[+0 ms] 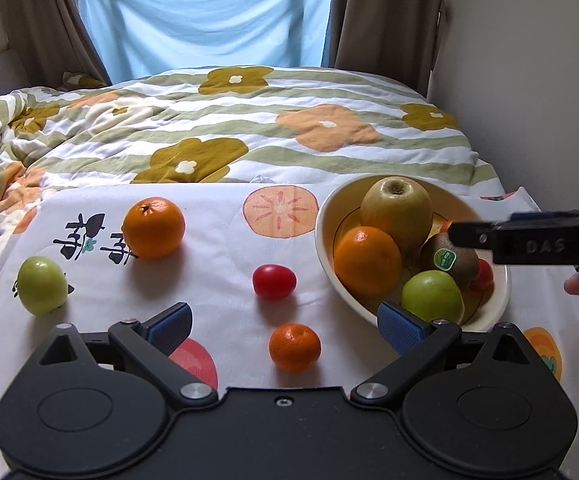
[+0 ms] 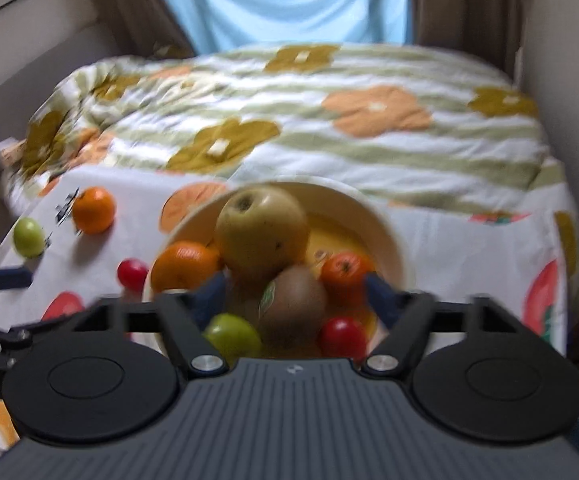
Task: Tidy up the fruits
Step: 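Release the orange with the left gripper while the right gripper releases the kiwi into the bowl, then move the left gripper to the green apple while the right gripper approaches a tangerine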
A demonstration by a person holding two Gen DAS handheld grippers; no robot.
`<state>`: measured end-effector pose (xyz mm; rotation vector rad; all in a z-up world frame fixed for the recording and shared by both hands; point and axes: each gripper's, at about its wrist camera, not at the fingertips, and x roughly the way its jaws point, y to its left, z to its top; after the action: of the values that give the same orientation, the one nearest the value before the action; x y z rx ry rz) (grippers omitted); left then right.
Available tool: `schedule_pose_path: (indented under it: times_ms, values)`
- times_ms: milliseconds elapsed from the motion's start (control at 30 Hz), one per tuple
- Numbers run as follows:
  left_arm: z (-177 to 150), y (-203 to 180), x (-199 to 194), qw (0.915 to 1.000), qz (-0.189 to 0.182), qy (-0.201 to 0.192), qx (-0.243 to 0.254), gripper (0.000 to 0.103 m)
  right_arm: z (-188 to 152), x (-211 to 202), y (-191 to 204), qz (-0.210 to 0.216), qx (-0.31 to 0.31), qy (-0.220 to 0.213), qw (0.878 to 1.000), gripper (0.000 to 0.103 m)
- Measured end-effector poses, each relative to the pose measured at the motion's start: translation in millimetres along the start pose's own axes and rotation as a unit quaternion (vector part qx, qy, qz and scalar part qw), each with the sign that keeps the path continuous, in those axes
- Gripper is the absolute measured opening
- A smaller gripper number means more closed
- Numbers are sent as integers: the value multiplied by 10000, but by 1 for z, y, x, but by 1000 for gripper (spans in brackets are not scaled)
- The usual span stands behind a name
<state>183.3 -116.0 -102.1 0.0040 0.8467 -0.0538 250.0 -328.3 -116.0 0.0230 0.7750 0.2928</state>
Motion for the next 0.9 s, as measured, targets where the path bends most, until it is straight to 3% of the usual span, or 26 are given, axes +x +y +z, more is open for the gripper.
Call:
schedule_pose_path:
  times_ms: [500, 900]
  values:
    - [-7, 10, -41, 9994, 144, -300, -26, 101, -11, -34, 7, -121, 89, -15, 9999, 103]
    - [-18, 57, -104, 9939, 554, -850, -426, 101, -1, -77, 64, 56, 51, -348, 9994, 103]
